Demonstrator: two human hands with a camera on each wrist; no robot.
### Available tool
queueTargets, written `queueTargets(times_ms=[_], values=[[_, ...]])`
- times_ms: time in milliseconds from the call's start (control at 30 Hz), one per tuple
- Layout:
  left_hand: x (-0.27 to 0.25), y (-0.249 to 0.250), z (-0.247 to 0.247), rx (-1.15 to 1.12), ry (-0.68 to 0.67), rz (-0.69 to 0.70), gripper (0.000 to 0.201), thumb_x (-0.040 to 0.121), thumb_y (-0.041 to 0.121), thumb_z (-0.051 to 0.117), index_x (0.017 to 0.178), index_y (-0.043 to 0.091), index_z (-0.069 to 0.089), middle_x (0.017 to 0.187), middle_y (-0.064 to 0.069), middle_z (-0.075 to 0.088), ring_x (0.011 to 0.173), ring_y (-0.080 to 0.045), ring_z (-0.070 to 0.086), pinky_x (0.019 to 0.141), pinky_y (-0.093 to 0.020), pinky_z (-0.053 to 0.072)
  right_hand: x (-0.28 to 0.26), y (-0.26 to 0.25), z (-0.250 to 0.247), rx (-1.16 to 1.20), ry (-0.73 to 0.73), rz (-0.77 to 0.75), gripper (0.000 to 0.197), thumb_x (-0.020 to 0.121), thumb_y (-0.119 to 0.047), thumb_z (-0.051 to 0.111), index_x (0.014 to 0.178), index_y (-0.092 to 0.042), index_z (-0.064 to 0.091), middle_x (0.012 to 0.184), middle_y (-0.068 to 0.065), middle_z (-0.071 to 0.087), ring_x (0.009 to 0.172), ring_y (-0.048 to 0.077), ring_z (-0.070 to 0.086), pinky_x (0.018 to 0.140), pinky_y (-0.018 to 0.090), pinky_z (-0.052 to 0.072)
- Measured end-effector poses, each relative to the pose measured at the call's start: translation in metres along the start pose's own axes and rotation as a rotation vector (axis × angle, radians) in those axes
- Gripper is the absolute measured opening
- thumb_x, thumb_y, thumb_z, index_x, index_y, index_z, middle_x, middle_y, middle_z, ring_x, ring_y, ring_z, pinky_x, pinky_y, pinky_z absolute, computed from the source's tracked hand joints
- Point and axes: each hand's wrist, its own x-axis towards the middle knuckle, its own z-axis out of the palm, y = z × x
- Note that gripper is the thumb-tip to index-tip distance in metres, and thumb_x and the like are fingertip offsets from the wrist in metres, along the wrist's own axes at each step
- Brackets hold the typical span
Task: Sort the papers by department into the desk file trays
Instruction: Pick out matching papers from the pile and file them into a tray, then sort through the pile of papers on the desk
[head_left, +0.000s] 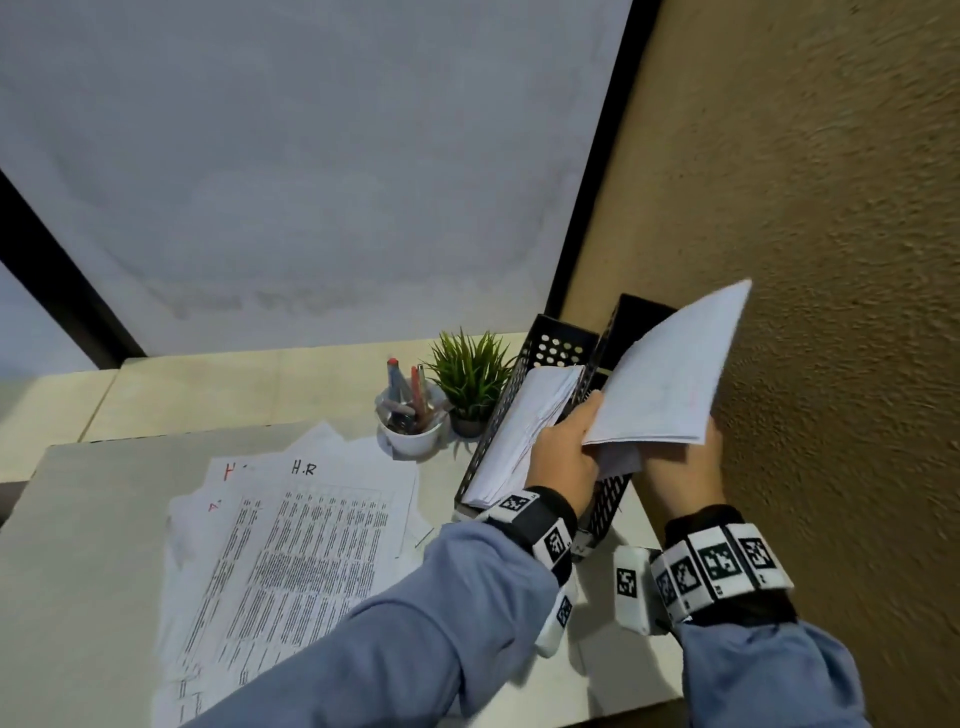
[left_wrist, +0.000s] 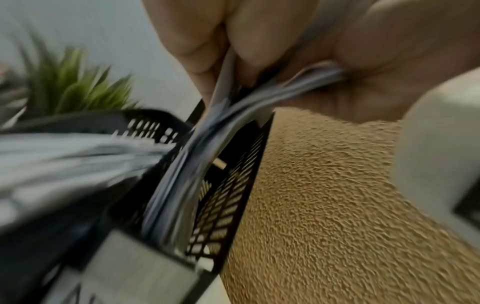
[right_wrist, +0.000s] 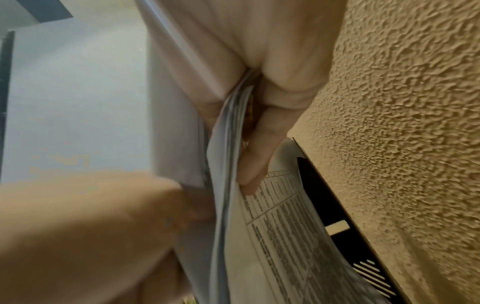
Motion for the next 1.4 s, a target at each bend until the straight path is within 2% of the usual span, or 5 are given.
queueTargets(times_ms=[167, 600, 967, 1233, 1400], values=[[0.005, -0.013, 0.008, 0.118, -0.184, -0.101, 0.052, 0.083, 0.003, 0.051, 0.134, 0.012, 0.046, 0.119, -0.019, 0.062, 0.108, -0.035, 0.058, 0.091, -0.034, 0.049, -0.006, -0.007, -0.007, -0.216, 0.022, -0.118, 0.007, 0.079, -0.013, 0.054, 0.082, -0.012, 0.048, 0.072, 0.007, 0.057, 0.063, 0.025, 0.049, 0.053, 0.031, 0.035], [-0.002, -0.021, -0.003, 0.17, -0.432, -0.031, 0.068, 0.072, 0.018, 0.064, 0.135, 0.015, 0.038, 0.127, -0.019, 0.054, 0.114, -0.036, 0.054, 0.096, -0.045, 0.048, -0.011, 0.007, 0.011, -0.441, -0.05, 0.068, 0.032, 0.085, -0.008, 0.051, 0.117, -0.006, 0.051, 0.111, 0.026, 0.06, 0.098, 0.04, 0.057, 0.078, 0.039, 0.047], [-0.077, -0.171, -0.168, 0.124, 0.31, -0.498, 0.036, 0.086, 0.004, 0.051, 0.12, 0.013, 0.056, 0.124, -0.007, 0.059, 0.1, -0.022, 0.059, 0.092, -0.033, 0.048, -0.073, -0.009, 0.086, -0.161, 0.037, -0.477, 0.042, 0.086, 0.003, 0.047, 0.128, -0.001, 0.052, 0.13, 0.014, 0.043, 0.121, 0.018, 0.041, 0.103, 0.007, 0.028], [-0.127, -0.259, -0.234, 0.457, 0.228, -0.892, 0.056, 0.087, 0.022, 0.056, 0.135, 0.003, 0.035, 0.136, -0.018, 0.041, 0.123, -0.035, 0.043, 0.1, -0.041, 0.04, -0.151, 0.055, 0.201, -0.152, -0.528, 0.173, 0.036, 0.09, 0.0, 0.049, 0.126, -0.003, 0.052, 0.124, 0.004, 0.05, 0.106, 0.019, 0.053, 0.099, 0.025, 0.041], [-0.133, -0.265, -0.237, 0.493, 0.216, -0.91, 0.056, 0.084, 0.03, 0.062, 0.126, 0.002, 0.038, 0.128, -0.018, 0.046, 0.117, -0.035, 0.048, 0.095, -0.042, 0.044, -0.163, 0.071, 0.228, -0.343, -0.594, 0.401, 0.012, 0.085, -0.006, 0.052, 0.078, -0.006, 0.042, 0.074, 0.001, 0.04, 0.061, 0.013, 0.037, 0.053, 0.023, 0.031]])
